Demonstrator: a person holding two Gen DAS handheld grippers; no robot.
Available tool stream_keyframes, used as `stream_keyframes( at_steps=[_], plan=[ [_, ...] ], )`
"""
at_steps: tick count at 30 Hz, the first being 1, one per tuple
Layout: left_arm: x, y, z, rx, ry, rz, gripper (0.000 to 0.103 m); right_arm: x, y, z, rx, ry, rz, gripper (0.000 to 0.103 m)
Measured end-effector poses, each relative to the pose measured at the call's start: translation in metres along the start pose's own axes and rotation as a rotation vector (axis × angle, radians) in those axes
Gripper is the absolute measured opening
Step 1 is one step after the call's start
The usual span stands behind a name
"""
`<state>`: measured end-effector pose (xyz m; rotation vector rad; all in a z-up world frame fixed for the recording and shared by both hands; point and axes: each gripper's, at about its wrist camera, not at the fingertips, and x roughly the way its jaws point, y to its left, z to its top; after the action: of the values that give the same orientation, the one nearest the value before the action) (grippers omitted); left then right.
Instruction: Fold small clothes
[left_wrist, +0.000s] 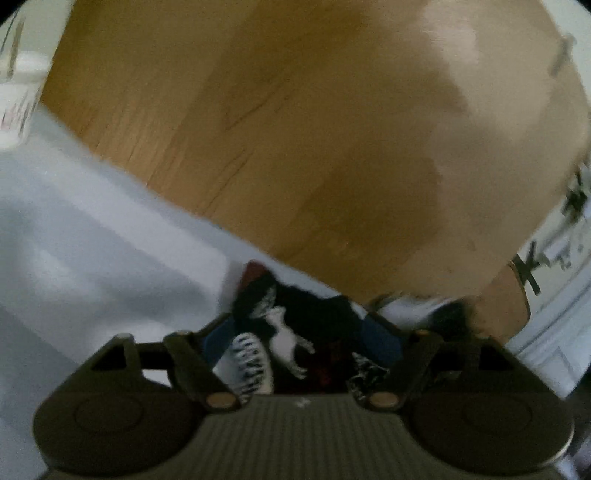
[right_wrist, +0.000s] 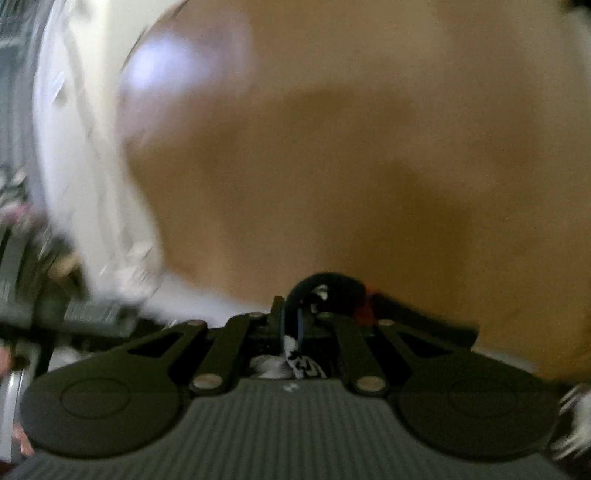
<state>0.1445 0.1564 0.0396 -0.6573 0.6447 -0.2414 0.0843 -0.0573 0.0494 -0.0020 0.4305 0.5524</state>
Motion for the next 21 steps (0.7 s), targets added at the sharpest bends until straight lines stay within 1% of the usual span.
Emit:
stream_keyframes(
  at_steps=[1,2,3,4,5,7,8,9,10,11,12,14,15,16,18,20,21],
  plan=[
    [0.004,0.005,0.001,-0.021,0.014,-0.007,0.079,0.016,0.008,-0.009,-0.047,0.105,0.046,0.024],
    [0.007,0.008,0.0,-0.028,0.027,-0.005,0.079,0.025,0.014,-0.018,-0.093,0.173,0.054,0.031],
    [0.01,0.009,-0.001,-0.025,0.038,0.005,0.079,0.022,0.016,-0.027,-0.14,0.177,0.038,0.034],
    [0.013,0.008,-0.002,-0.016,0.049,0.017,0.079,0.013,0.015,-0.031,-0.166,0.159,0.029,0.036],
    [0.016,0.007,-0.003,-0.009,0.058,0.025,0.079,0.001,0.009,-0.031,-0.166,0.139,0.03,0.04],
    [0.02,0.005,-0.007,0.005,0.072,0.026,0.077,-0.033,-0.011,-0.026,-0.097,0.07,0.026,0.043],
    [0.02,0.003,-0.009,0.012,0.077,0.03,0.077,-0.052,-0.029,-0.023,-0.05,0.019,0.003,0.048],
    [0.021,0.001,-0.012,0.021,0.079,0.031,0.075,-0.072,-0.047,-0.02,-0.006,-0.04,-0.041,0.055],
    [0.022,-0.004,-0.013,0.034,0.08,0.027,0.074,-0.089,-0.062,-0.021,0.029,-0.091,-0.096,0.059],
    [0.022,-0.008,-0.015,0.051,0.078,0.018,0.074,-0.107,-0.082,-0.022,0.068,-0.138,-0.17,0.066],
    [0.021,-0.013,-0.017,0.069,0.073,0.009,0.074,-0.119,-0.1,-0.024,0.109,-0.16,-0.24,0.071],
    [0.025,-0.024,-0.02,0.116,0.083,0.005,0.074,-0.133,-0.135,-0.028,0.205,-0.167,-0.327,0.072],
    [0.03,-0.029,-0.022,0.133,0.098,0.014,0.074,-0.136,-0.153,-0.03,0.258,-0.164,-0.345,0.073],
    [0.035,-0.033,-0.024,0.145,0.115,0.028,0.072,-0.136,-0.169,-0.032,0.31,-0.154,-0.353,0.073],
    [0.047,-0.039,-0.029,0.163,0.15,0.051,0.069,-0.12,-0.192,-0.037,0.394,-0.113,-0.33,0.077],
    [0.057,-0.045,-0.036,0.195,0.164,0.069,0.058,-0.1,-0.213,-0.046,0.48,-0.042,-0.313,0.079],
    [0.06,-0.049,-0.04,0.233,0.157,0.081,0.035,-0.089,-0.22,-0.048,0.506,-0.008,-0.3,0.069]
  ],
)
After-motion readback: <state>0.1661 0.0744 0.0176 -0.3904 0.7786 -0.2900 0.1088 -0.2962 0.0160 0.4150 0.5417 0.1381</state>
